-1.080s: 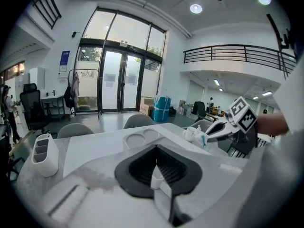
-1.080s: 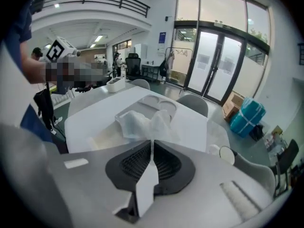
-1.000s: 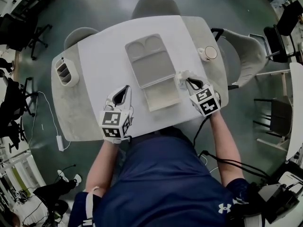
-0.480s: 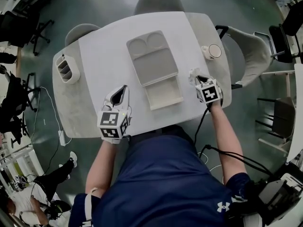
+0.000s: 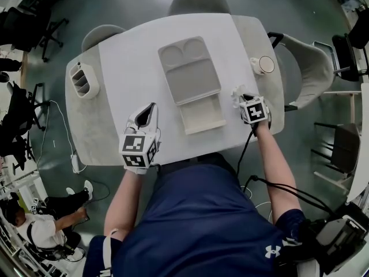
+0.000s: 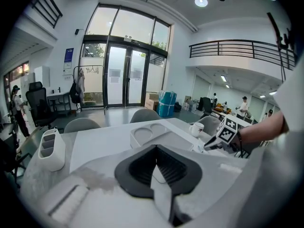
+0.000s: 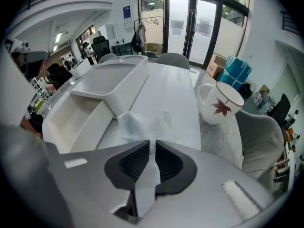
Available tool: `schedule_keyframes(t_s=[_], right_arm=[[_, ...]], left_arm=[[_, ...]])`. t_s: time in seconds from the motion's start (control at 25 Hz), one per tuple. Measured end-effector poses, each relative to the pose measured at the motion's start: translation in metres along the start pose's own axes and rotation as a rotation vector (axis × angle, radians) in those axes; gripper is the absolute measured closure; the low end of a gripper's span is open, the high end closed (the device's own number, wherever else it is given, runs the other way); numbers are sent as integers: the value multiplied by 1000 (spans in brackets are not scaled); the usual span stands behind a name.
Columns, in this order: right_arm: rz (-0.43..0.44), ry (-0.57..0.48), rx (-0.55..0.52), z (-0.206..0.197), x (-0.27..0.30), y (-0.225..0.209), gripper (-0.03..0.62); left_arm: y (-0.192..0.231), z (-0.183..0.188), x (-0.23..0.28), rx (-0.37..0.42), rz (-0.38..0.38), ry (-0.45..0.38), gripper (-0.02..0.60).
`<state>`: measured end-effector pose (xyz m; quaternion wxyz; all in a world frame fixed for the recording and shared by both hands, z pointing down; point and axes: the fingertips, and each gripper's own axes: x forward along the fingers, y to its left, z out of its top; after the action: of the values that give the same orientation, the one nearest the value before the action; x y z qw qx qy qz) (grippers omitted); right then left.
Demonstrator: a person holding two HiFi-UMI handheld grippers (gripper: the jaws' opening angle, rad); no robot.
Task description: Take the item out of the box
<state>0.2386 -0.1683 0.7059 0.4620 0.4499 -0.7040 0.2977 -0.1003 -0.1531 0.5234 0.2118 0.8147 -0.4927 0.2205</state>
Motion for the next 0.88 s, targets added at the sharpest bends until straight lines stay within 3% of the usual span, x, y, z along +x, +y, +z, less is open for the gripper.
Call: schedule_keyframes(t_s=[0.6, 0.88], right_arm=[[12, -116, 111, 9, -19, -2, 523], [17, -317, 114, 43, -65, 1, 537]], left_arm=[[-4, 0, 5, 3, -28, -5, 578], [-5, 10, -5, 4, -24, -42, 578]])
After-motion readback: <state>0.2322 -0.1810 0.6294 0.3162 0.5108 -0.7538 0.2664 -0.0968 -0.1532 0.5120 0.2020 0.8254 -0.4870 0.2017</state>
